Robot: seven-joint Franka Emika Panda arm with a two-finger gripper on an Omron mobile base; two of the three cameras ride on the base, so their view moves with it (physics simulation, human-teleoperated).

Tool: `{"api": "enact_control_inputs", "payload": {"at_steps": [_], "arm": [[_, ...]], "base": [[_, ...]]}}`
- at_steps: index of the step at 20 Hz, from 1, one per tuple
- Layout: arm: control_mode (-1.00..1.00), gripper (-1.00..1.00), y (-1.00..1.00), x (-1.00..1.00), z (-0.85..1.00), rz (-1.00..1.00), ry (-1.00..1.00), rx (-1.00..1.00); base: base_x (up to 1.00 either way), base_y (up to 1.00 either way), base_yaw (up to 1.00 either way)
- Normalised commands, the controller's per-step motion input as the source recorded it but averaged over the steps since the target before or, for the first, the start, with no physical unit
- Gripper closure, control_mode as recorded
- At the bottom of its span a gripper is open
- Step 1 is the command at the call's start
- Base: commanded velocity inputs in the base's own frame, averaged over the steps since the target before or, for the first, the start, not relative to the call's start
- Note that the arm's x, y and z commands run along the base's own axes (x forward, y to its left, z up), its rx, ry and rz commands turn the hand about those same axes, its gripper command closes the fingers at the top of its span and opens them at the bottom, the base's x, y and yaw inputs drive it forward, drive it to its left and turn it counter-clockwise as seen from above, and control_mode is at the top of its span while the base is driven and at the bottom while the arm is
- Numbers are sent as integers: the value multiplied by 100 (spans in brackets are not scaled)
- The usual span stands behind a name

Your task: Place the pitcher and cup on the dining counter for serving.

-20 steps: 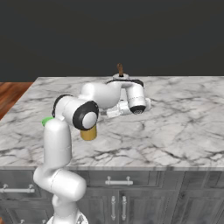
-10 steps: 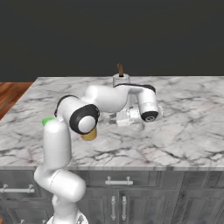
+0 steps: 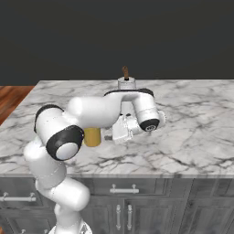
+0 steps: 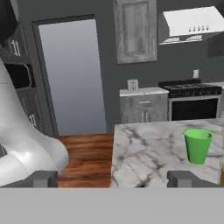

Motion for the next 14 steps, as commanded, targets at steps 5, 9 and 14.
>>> {"api": "enact_control_inputs", "payload": {"at_steps": [5,9,14], "arm": [[-100,-100,63,-100,21,3,-47,-31],[-100,-100,60,-100,1,11,-61,-35],[-100,-100,0,-4,0,0,0,0]], "base": [[0,0,0],[0,0,0],[0,0,0]]}}
